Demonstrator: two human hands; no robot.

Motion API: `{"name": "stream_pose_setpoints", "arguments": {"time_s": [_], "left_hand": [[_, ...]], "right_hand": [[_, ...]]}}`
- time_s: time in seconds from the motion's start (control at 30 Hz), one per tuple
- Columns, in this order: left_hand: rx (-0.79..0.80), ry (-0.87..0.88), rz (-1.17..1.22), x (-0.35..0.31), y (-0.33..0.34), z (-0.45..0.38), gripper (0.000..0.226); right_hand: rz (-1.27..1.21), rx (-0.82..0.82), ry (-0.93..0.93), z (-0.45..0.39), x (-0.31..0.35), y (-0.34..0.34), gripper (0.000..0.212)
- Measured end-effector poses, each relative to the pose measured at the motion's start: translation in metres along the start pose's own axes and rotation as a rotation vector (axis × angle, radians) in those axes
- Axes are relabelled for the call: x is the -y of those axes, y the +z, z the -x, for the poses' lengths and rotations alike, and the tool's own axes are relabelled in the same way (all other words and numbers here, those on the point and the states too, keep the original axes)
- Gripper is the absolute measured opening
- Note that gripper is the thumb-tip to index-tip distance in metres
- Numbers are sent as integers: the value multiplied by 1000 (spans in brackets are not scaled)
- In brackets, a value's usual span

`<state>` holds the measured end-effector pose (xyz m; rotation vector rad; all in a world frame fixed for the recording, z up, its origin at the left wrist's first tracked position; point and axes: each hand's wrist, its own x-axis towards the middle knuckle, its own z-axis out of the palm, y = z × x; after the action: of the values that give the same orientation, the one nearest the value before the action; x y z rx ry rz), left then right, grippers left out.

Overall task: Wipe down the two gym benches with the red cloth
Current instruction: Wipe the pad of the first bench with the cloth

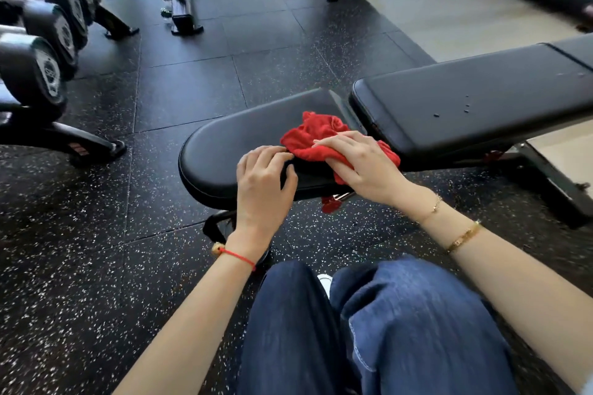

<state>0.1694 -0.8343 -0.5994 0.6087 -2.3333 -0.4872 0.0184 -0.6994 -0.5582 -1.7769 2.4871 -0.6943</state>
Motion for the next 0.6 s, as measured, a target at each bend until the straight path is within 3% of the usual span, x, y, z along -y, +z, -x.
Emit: {"name": "stream_pose_setpoints", "arguments": {"time_s": [0.17, 0.3, 0.43, 0.6], "left_hand": [[44, 83, 69, -36, 11, -14, 23], [75, 83, 94, -70, 33, -32, 24], [112, 9, 114, -109, 75, -50, 25], [103, -108, 130, -147, 123, -64, 23]], "right_hand": [[-177, -152, 176, 2, -23, -40, 27], [196, -246, 259, 3, -68, -68, 32], [293, -175, 294, 15, -103, -60, 36], [214, -118, 199, 28, -140, -51, 47]]}}
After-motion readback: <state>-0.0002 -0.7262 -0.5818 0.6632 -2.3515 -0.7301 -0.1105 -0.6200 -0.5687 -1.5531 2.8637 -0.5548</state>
